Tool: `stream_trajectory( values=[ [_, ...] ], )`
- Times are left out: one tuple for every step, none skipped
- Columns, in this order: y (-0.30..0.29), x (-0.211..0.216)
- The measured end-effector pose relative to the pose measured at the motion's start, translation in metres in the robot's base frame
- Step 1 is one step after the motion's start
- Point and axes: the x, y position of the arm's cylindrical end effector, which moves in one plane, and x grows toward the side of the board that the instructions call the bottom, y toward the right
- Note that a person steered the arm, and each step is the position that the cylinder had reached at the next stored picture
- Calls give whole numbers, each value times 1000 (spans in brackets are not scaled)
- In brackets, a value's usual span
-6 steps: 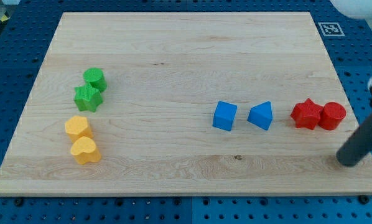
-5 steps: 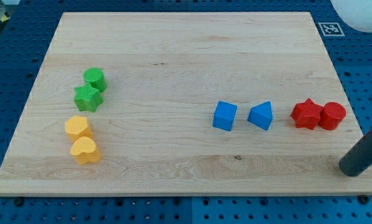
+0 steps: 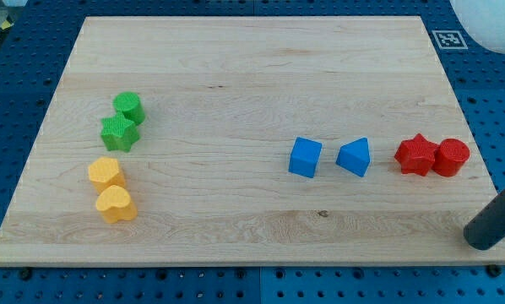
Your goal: Move the arm towards the bottom center of the board
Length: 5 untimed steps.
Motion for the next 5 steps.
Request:
stream_trajectory(
  values=[
    [-15,8],
    [-95,12],
    [-209,12],
    [-324,12],
    [-426,11]
  ],
)
